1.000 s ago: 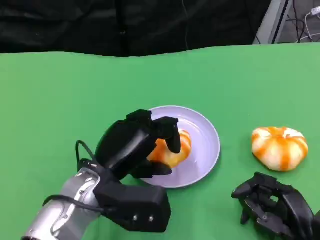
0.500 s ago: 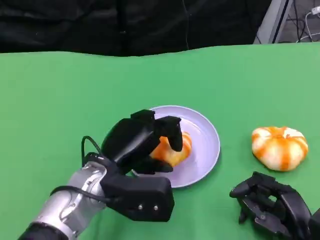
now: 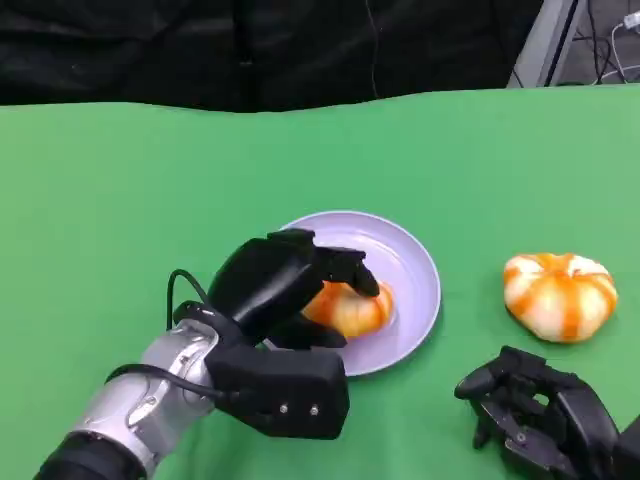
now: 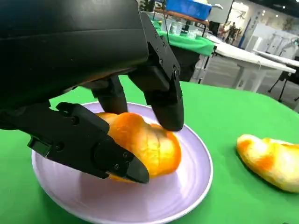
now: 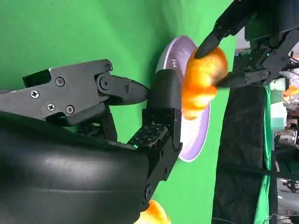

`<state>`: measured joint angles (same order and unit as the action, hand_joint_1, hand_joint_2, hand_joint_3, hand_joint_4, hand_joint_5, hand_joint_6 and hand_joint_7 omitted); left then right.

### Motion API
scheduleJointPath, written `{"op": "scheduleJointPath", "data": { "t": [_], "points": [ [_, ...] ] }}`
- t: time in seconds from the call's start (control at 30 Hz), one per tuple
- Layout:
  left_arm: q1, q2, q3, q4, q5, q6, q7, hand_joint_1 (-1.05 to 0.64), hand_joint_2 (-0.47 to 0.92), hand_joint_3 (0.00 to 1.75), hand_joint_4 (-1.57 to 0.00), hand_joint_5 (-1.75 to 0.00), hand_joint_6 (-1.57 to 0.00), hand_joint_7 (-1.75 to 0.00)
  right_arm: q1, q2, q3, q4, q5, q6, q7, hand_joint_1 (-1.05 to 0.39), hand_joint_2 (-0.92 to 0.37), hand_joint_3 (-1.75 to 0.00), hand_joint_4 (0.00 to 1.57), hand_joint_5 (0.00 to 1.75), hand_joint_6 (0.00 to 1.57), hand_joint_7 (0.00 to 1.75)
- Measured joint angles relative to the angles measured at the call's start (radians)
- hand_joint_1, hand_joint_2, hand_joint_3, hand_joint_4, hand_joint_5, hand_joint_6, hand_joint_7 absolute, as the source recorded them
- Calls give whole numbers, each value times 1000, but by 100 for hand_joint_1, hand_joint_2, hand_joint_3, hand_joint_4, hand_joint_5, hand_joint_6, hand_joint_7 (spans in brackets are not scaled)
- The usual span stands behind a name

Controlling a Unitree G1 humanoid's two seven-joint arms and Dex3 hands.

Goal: Grasp the bread from the table and place it into the plate.

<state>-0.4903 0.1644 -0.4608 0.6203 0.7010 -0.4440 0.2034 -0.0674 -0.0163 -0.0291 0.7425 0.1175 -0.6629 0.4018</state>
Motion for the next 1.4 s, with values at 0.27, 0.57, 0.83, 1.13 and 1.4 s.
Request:
{"op": "scheduleJointPath", "data": {
  "t": [0.27, 0.57, 0.83, 1.13, 1.4],
  "points": [
    [-3, 3, 1, -11, -32, 39, -72, -41, 92, 13, -40, 0, -27, 0, 0, 0, 0, 0, -4, 0, -4, -26, -92, -47, 67, 175, 76, 106],
    [19, 12, 34, -149, -156, 179, -316, -66, 92, 34, -2, 0, -1, 0, 0, -1, 0, -5, -8, 2, -4, -25, -92, -47, 67, 175, 76, 106],
    [95, 17, 121, -321, -309, 291, -426, -74, 92, 43, 0, 0, 0, 0, 0, -1, -1, -4, -4, 4, 7, -28, -92, -45, 66, 175, 76, 108],
    [167, 11, 262, -414, -569, 308, -511, -74, 92, 47, -4, -2, 0, 0, -2, -1, -2, 0, -1, 5, 17, -28, -92, -44, 66, 175, 76, 108],
    [257, -81, 412, -434, -887, 281, -576, -68, 92, 45, -23, -7, -9, -2, -8, -3, -4, 20, -2, -4, 17, -27, -92, -45, 68, 175, 76, 108]
  ]
}}
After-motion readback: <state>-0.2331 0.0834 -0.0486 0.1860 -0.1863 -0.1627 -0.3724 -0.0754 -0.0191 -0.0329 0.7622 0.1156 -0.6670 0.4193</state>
